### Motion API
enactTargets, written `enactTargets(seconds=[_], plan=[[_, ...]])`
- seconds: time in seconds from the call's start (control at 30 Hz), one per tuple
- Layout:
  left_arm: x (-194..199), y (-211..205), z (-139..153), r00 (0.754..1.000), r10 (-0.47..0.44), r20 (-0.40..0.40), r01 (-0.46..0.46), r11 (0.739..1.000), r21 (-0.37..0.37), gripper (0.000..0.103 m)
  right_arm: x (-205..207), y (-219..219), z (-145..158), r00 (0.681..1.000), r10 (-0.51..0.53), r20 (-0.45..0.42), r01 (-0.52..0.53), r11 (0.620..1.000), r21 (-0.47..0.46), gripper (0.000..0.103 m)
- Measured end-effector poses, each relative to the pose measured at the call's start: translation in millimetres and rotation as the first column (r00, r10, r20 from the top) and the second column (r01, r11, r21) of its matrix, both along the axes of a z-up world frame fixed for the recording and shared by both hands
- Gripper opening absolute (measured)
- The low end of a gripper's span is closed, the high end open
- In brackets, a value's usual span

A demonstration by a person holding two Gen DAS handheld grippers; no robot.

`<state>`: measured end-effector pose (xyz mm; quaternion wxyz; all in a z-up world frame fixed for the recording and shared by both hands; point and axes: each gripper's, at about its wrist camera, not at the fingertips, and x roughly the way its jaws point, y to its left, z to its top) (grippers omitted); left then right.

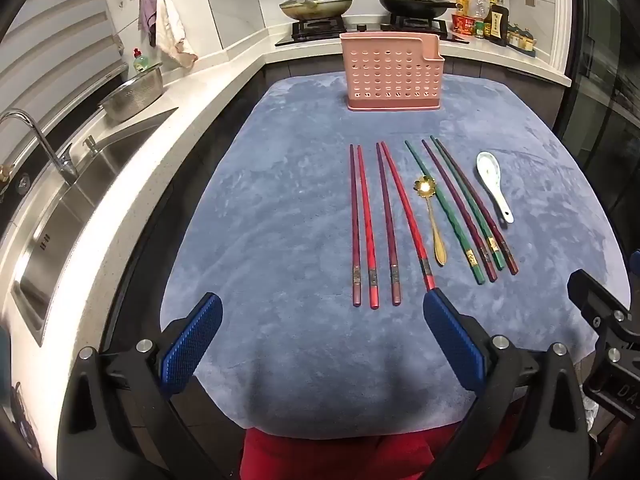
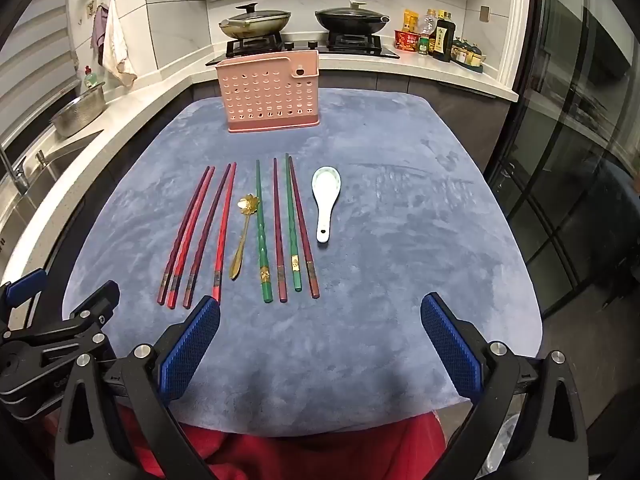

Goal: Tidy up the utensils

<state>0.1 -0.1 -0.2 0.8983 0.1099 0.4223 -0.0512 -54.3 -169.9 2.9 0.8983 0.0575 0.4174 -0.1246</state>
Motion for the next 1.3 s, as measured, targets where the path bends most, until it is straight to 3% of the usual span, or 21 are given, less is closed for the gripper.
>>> enactTargets(seconds=[0.07,1.3], plan=[[-0.4,0.9,0.5,1.000,-0.006,-0.001,0.006,1.000,-0.024,0.096,0.0,0.1,-0.5,1.000,0.002,0.001,-0.002,1.000,0.002,0.096],[-0.9,-2.8,-5.0,1.000,-0.013,-0.028,0.013,1.000,-0.024,0.096,3.5,3.3,-5.3,1.000,0.005,-0.017,-0.005,1.000,-0.007,0.096]])
